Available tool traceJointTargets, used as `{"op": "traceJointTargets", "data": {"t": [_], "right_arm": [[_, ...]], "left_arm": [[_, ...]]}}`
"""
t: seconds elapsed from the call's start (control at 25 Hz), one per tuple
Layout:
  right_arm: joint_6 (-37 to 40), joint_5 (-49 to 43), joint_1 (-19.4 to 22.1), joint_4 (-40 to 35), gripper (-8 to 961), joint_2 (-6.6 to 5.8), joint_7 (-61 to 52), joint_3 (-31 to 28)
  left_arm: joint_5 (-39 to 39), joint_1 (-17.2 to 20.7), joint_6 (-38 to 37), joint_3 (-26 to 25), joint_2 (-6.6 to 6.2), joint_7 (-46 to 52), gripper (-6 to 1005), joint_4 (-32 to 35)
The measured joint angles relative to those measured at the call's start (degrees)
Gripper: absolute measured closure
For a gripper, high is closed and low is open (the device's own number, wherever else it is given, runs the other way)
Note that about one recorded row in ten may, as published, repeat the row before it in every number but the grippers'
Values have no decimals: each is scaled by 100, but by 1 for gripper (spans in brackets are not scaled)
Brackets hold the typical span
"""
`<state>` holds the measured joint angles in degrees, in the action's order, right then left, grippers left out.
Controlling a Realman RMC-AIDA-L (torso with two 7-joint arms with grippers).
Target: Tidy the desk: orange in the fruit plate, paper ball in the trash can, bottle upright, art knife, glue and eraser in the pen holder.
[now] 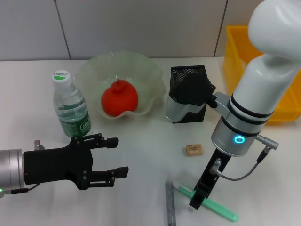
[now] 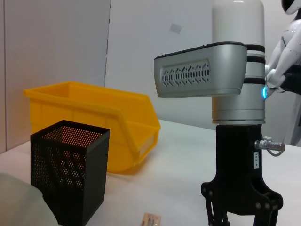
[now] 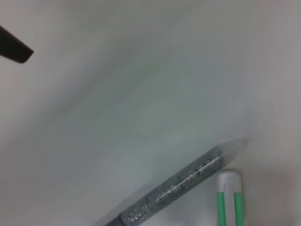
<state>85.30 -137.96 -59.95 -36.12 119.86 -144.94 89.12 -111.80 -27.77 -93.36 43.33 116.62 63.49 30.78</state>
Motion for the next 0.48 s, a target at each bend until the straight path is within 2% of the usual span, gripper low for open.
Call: {"op": "traceJointTargets", "data": {"t": [0.48], "right_arm": [[-40, 6, -15, -9, 537, 3, -11, 153]], "left_arm": [[0, -10, 11, 0, 0, -11, 202, 14]]}}
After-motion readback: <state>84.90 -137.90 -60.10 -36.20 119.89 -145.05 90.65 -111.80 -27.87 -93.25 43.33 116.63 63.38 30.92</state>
